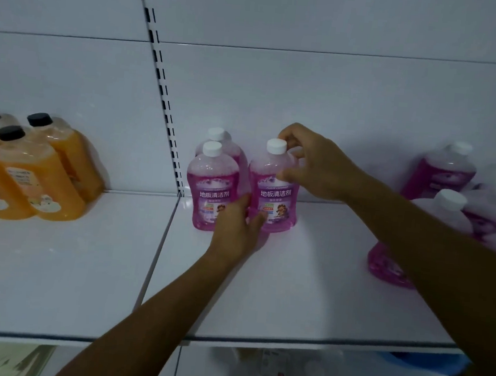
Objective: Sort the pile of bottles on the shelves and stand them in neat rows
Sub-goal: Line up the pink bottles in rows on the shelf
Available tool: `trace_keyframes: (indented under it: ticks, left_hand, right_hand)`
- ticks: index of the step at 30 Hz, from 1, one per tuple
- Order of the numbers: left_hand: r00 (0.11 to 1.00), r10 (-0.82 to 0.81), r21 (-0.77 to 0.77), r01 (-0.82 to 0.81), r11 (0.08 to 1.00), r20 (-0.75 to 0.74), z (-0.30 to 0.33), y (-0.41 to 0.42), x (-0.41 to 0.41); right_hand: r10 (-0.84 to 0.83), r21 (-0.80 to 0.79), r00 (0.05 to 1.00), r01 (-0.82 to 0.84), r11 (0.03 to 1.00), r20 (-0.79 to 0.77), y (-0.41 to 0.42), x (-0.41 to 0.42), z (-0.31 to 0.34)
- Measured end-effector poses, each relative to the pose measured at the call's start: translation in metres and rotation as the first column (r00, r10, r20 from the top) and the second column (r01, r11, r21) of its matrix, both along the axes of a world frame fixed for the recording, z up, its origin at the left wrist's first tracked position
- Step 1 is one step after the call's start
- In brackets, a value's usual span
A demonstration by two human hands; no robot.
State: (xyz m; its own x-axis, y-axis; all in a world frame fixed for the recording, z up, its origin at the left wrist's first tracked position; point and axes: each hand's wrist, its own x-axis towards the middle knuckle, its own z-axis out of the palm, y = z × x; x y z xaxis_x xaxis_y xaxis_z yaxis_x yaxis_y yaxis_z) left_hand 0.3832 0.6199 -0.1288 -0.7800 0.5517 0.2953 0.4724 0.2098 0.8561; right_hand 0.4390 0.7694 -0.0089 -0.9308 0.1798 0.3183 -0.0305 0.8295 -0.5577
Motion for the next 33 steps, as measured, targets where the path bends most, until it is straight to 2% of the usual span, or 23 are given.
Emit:
trace_keyframes:
  ticks: [4,9,11,18,22,25,29,33]
  left_hand:
    - [0.99,-0.032,0.088,0.02,0.996,0.138,0.008,0.022,0.002]
    - [0.967,0.026,0.177,-0.073,0.982,0.252,0.008,0.038,-0.003]
    - [0.966,0.054,0.154,-0.095,0.983,0.252,0.005,0.041,-0.005]
    - [0.991,0.083,0.035,-0.087,0.996,0.102,0.001,0.042,0.006]
    - [0.995,0.057,-0.119,-0.047,0.992,0.084,-0.006,0.038,0.006]
    - [0.994,0.062,-0.127,-0.05,0.991,0.089,-0.004,0.033,0.004]
    - [0.994,-0.036,-0.169,0.054,0.984,0.107,-0.003,0.031,0.018]
    - [0.975,-0.157,-0.186,0.186,0.965,0.157,0.001,0.042,0.035]
  right_hand:
    - [0.0,0.0,0.999,0.0,1.0,-0.034,0.014,-0.013,-0.004]
    - [0.011,-0.057,0.996,-0.016,0.998,-0.084,0.022,-0.029,-0.019]
    - [0.005,-0.058,0.996,-0.011,0.998,-0.094,0.025,-0.034,-0.025]
    - [-0.033,-0.035,0.985,0.028,0.999,-0.167,0.03,-0.046,-0.038]
    - [-0.06,0.037,0.98,0.069,0.997,-0.188,0.028,-0.052,-0.043]
    - [-0.084,0.062,0.983,0.096,0.994,-0.166,0.027,-0.052,-0.043]
    - [-0.126,0.099,0.987,0.136,0.986,-0.1,0.023,-0.04,-0.038]
    - [-0.236,0.128,0.972,0.236,0.963,-0.014,0.03,-0.009,-0.02]
